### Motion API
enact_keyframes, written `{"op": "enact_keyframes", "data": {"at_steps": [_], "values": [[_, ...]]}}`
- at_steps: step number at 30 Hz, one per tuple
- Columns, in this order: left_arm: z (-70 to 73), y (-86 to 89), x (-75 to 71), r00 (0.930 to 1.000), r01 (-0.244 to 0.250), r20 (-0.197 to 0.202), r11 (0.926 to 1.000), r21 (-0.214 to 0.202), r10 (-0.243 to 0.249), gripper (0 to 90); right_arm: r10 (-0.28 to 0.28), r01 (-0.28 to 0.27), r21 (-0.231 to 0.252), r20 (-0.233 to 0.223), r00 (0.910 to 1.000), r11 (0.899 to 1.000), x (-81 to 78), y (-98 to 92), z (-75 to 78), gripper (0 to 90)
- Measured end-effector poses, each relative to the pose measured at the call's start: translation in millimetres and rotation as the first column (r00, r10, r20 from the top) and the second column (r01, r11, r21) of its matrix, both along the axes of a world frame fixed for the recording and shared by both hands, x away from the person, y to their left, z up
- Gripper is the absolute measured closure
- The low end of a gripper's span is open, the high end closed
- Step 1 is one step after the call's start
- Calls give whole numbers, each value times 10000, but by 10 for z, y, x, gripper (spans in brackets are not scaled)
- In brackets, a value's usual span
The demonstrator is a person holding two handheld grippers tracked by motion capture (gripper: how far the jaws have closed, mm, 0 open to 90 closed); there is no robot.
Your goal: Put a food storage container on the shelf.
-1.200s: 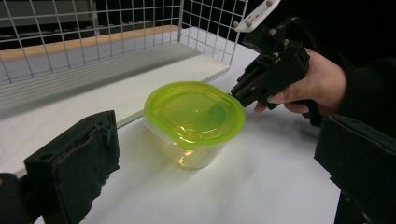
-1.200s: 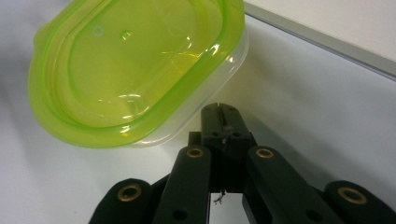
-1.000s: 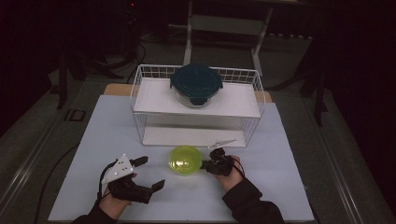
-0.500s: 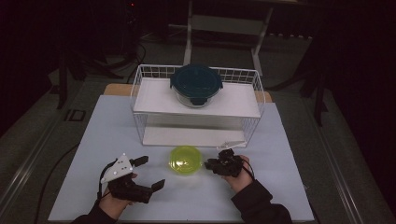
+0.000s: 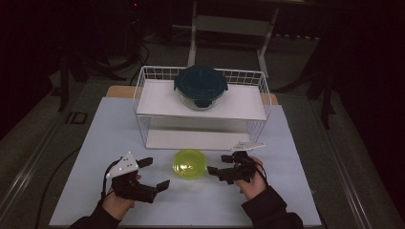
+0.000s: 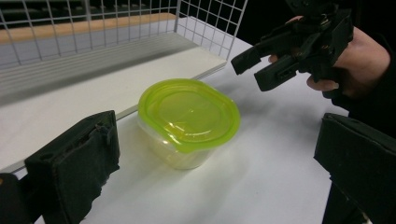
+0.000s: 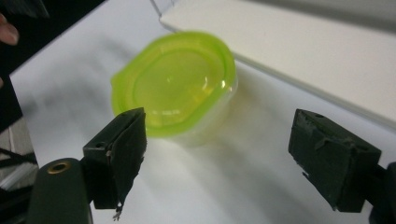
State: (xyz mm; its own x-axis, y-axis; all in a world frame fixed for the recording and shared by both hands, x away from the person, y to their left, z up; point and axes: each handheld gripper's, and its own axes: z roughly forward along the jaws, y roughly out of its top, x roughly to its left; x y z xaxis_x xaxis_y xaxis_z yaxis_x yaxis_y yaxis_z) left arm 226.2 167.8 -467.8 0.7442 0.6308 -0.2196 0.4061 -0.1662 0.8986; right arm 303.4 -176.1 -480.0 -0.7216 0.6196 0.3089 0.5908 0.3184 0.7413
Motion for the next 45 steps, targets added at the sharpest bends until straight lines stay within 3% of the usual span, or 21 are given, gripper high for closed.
{"op": "enact_keyframes", "data": {"at_steps": [7,9,11,12,13,14,15,16,19,21,22,23,24,26,29,33,37,41,42,43,45], "values": [[75,-18,233,9954,29,-956,9988,-484,-76,6,-122,109,649,189,9997,9978,49,-27,144,183],[87,-24,265,9944,49,-1047,9984,-559,-107,7,-114,95,747,242,9996,9972,62,-29,160,183],[104,-38,330,9914,78,-1300,9978,-659,-163,7,-2,-9,739,150,9999,9973,95,-26,183,183],[106,-58,395,9858,173,-1653,9972,-734,-293,7,20,-36,845,194,9998,9964,127,-19,197,172],[106,-58,395,9858,173,-1653,9972,-734,-293,7,20,-36,845,194,9998,9964,127,-19,197,172],[88,-73,458,9783,188,-2038,9953,-952,-379,7,70,-71,891,20,10000,9960,162,0,193,170],[88,-73,458,9783,188,-2038,9953,-952,-379,7,70,-71,891,20,10000,9960,162,0,193,170],[58,-93,519,9672,209,-2498,9945,-1022,-460,7,-1,51,929,-540,9985,9957,205,18,173,171],[-4,-115,617,9413,268,-3303,9910,-1315,-693,7,-112,276,1185,-1374,9905,9926,268,45,122,115],[-50,-131,661,9238,340,-3732,9891,-1431,-858,8,-293,593,1419,-2053,9783,9881,303,61,79,120],[-75,-137,682,9122,308,-3996,9875,-1543,-909,8,-316,631,1374,-2204,9749,9885,306,71,65,135],[-75,-137,682,9122,308,-3996,9875,-1543,-909,8,-316,631,1374,-2204,9749,9885,306,71,65,135],[-114,-133,712,8952,162,-4354,9833,-1815,-951,8,-376,715,1424,-2280,9729,9872,312,76,49,146],[-166,-122,756,8664,-189,-4921,9792,-2020,-847,82,-332,881,1643,-3110,9498,9825,352,80,-6,244],[-248,-116,812,8338,-533,-5486,9799,-1922,-622,164,-360,1116,1749,-3867,9215,9782,391,74,-78,328],[-355,-126,864,7892,-841,-6123,9794,-1835,-469,309,-390,1203,1586,-4401,8971,9800,419,90,-169,466],[-413,-143,898,7710,-1005,-6363,9812,-1647,-279,440,-553,1406,1477,-4711,8804,9790,450,93,-229,554],[-433,-150,915,7654,-1075,-6433,9818,-1565,-188,531,-545,1450,1470,-4938,8679,9784,457,105,-262,619],[-455,-158,928,7545,-1228,-6562,9803,-1550,-92,531,-544,1457,1455,-4996,8645,9786,459,111,-273,648],[-462,-158,934,7522,-1176,-6588,9815,-1510,-113,569,-515,1454,1443,-5138,8564,9788,462,126,-288,676],[-470,-162,938,7483,-1123,-6630,9809,-1588,-217,611,-462,1413,1456,-5180,8542,9792,462,133,-288,726]]}}
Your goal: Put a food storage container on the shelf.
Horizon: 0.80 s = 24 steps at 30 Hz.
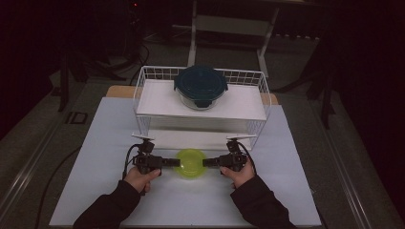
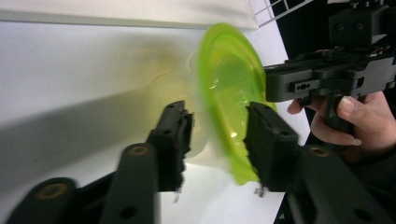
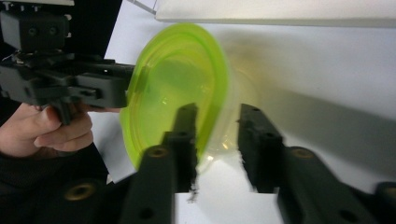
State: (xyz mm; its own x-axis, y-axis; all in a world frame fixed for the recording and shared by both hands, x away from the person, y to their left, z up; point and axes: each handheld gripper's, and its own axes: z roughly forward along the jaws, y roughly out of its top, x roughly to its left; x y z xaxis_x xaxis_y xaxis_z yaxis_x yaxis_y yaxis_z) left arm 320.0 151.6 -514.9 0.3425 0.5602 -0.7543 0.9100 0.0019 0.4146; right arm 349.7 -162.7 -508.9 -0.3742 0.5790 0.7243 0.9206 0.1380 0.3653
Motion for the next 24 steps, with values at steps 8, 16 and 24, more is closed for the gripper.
{"op": "enact_keyframes", "data": {"at_steps": [8,16,24], "values": [[4,9,-29,10000,-22,89,9998,191,20,740,179,-179,277,11,9998,9995,-30,8,7,775],[20,31,-70,9998,186,-30,9995,256,-185,773,572,-584,332,383,9976,9977,-126,27,46,793],[65,9,-150,9999,102,-96,9993,365,-98,802,821,-802,-255,871,9928,9965,-222,57,184,820]]}}
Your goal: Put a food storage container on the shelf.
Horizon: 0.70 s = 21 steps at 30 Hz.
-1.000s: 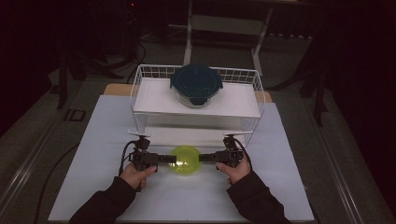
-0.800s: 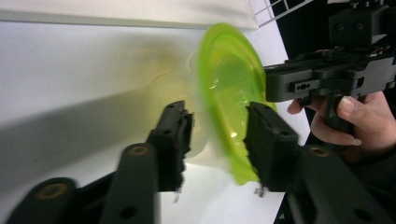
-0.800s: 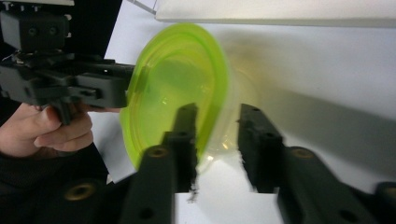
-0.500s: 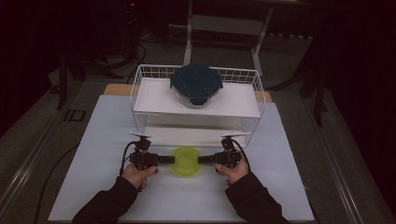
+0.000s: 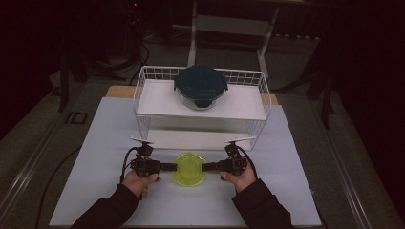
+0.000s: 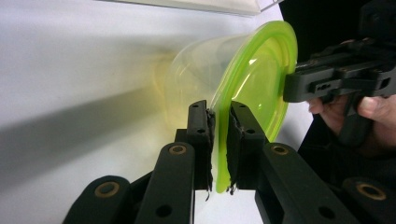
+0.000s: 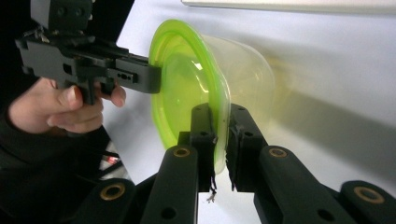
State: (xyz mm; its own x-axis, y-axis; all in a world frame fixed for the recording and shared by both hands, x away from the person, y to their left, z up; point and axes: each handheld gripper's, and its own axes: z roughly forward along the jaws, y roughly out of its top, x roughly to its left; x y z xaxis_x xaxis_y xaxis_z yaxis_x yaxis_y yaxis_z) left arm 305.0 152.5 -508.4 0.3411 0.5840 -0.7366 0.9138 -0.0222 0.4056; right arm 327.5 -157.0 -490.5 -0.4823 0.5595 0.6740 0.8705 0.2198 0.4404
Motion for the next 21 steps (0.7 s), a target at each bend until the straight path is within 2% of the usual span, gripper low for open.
{"op": "enact_keyframes", "data": {"at_steps": [6,11,21], "values": [[130,-18,-20,9997,25,247,9999,-98,-23,804,83,-88,199,271,9996,9998,-13,-48,89,821],[274,-26,-50,9981,127,611,9999,-45,-124,803,131,-149,322,531,9985,9994,-27,-72,203,821],[623,-26,-81,9920,212,1243,9997,-100,-198,805,109,-172,584,1070,9942,9981,-81,-102,515,820]]}}
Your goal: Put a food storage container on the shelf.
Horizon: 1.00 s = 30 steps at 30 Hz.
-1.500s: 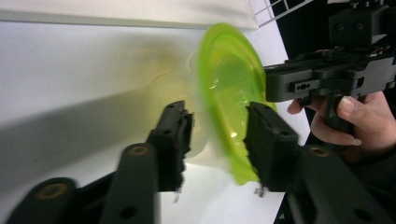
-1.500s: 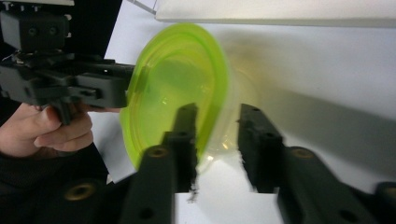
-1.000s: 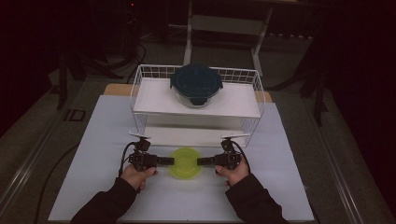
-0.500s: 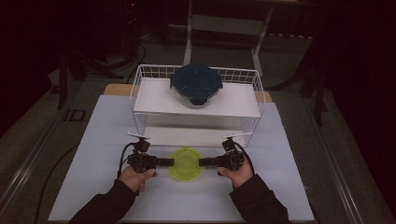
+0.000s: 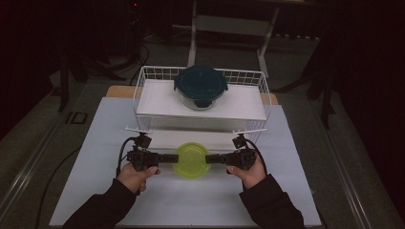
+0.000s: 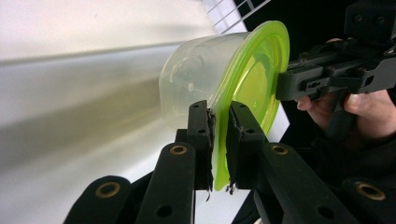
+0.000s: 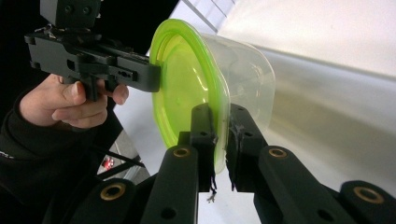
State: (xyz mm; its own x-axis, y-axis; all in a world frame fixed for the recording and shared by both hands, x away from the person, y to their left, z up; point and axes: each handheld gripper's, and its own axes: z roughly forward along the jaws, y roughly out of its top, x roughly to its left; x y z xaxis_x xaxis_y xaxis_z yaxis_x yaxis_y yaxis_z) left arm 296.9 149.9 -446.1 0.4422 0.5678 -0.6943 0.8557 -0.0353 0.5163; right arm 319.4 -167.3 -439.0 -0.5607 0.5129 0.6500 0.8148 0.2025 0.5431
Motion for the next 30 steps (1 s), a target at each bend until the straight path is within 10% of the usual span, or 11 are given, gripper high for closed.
{"op": "enact_keyframes", "data": {"at_steps": [30], "values": [[1174,2,72,9829,150,1836,9999,2,-148,813,-282,164,836,1421,9895,9964,40,-70,1002,821]]}}
